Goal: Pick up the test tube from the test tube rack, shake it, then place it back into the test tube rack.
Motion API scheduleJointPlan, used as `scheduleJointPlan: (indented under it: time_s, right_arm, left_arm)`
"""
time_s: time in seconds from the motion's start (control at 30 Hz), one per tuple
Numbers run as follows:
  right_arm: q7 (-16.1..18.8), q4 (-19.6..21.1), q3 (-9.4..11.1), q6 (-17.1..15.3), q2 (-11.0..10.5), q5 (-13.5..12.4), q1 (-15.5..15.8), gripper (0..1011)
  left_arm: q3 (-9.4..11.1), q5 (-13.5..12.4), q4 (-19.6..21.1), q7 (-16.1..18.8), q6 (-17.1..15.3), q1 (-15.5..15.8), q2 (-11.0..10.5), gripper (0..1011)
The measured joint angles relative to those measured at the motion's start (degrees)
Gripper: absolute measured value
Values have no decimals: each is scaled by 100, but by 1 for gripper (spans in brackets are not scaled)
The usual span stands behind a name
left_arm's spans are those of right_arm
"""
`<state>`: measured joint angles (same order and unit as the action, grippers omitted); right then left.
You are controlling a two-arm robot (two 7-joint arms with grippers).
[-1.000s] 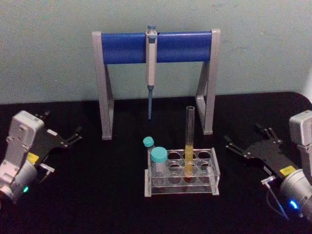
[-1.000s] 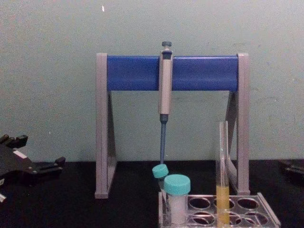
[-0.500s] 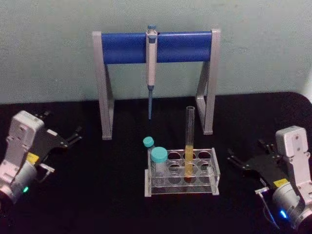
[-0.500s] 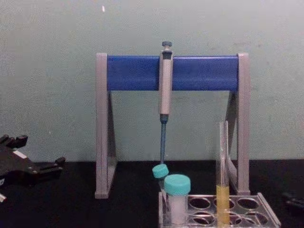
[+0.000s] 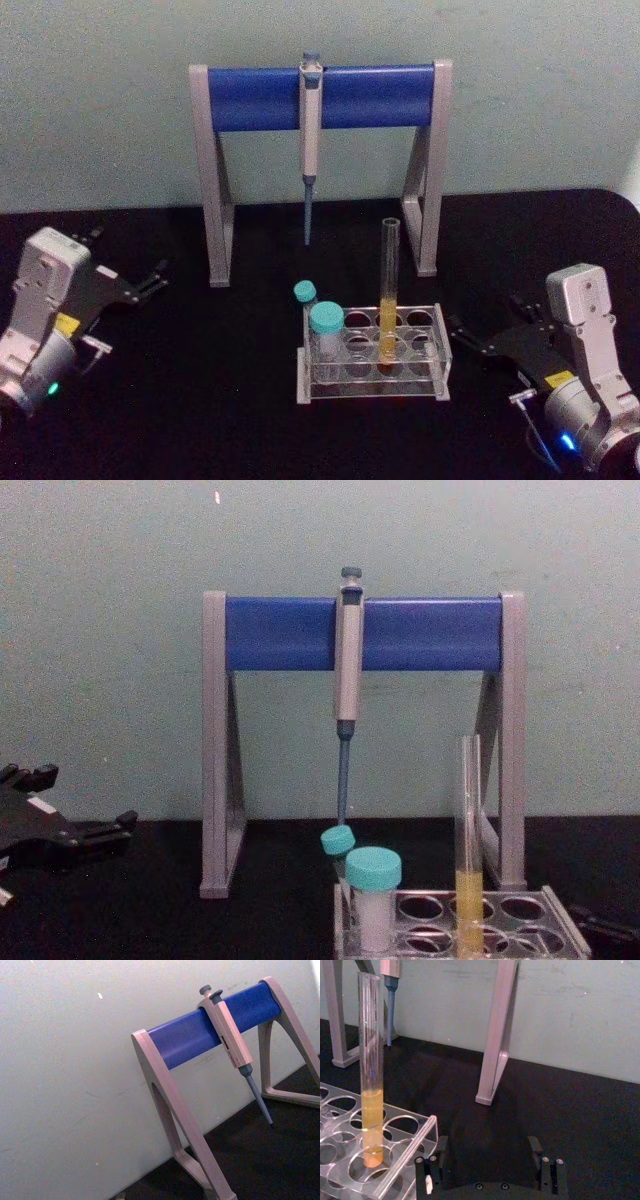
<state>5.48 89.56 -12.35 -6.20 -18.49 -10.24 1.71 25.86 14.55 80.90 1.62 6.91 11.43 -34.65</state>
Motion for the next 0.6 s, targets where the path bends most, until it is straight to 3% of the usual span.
scheduleJointPlan:
  time_s: [0.6]
  right_arm:
    - [-12, 21, -5, 12, -19, -9, 12, 1000]
  left_arm:
    - [0, 0, 0, 0, 0, 0, 0, 1009]
